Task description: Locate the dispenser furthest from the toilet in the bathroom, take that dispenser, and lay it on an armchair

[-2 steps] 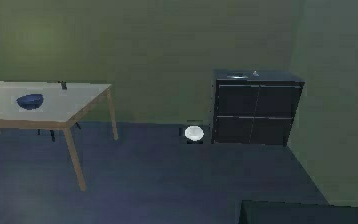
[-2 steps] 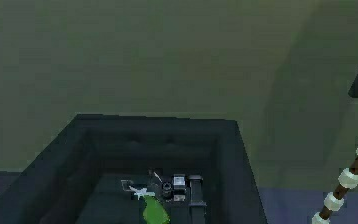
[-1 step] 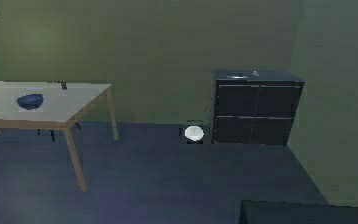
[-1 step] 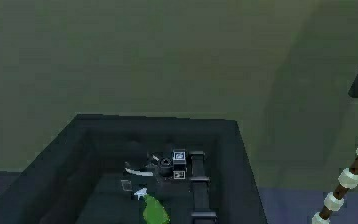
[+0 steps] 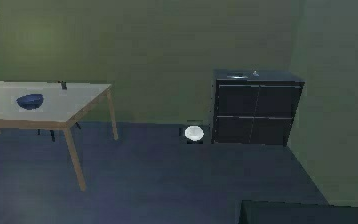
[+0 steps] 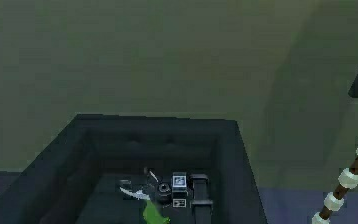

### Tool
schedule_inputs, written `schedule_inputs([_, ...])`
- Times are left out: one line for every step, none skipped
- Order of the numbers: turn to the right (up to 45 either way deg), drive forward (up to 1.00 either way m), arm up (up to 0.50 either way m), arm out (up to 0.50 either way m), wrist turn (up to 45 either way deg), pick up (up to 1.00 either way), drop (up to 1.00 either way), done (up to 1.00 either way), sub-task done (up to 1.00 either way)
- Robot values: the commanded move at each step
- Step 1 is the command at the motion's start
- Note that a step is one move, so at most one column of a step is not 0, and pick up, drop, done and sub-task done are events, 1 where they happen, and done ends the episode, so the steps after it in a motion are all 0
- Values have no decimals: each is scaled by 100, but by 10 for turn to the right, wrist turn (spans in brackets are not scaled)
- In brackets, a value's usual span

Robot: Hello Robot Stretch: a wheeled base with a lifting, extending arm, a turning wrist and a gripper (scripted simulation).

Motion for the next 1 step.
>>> schedule_inputs([0,0,0,0,0,0,0,100,0])
